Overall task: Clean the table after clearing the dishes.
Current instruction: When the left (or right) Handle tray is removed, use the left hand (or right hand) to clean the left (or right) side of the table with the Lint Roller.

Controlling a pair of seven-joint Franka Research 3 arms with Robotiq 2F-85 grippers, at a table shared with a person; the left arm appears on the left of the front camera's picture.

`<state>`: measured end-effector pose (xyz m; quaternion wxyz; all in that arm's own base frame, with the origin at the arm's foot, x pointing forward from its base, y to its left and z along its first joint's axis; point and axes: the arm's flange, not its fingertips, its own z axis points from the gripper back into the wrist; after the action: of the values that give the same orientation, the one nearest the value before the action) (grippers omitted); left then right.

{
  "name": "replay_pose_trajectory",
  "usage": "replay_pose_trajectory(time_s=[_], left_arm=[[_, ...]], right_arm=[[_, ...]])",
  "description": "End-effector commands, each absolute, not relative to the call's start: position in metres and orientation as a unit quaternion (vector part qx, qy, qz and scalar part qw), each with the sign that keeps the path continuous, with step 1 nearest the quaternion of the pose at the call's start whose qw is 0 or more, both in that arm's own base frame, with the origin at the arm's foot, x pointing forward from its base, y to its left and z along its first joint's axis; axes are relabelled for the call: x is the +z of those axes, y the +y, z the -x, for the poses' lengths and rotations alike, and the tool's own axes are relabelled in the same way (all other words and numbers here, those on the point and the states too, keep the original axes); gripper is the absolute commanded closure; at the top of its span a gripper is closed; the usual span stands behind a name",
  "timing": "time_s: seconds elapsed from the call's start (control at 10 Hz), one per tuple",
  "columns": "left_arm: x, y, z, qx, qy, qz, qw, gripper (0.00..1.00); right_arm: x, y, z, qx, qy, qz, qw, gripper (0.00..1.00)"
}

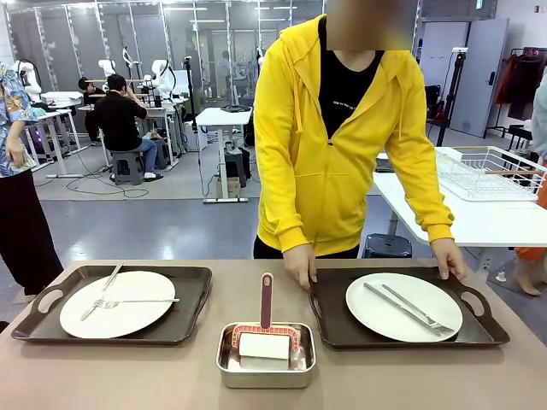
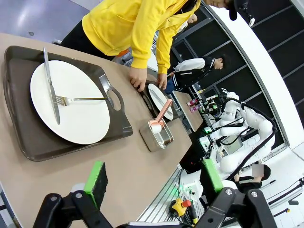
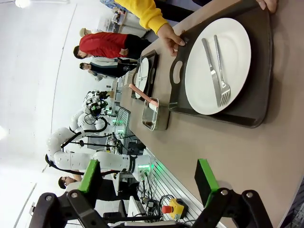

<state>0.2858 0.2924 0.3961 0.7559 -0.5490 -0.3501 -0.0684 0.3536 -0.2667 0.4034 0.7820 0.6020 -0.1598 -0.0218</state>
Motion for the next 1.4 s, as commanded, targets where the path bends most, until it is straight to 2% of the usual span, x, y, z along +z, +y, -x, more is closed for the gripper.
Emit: replay_pose_trajectory(time_s=[0.0,1.3], left_arm=[[0.3968,0.2942,-0.2822,-0.071,-0.355,0.550,0.753,0.00],[0.3968,0.2942,-0.2822,-0.071,-0.355,0.550,0.753,0.00]], right_arm=[[0.4049,-0.2662,-0.3529,-0.023,-0.166,-0.607,0.777,0.00],[0.4049,-0.2662,-0.3529,-0.023,-0.166,-0.607,0.777,0.00]])
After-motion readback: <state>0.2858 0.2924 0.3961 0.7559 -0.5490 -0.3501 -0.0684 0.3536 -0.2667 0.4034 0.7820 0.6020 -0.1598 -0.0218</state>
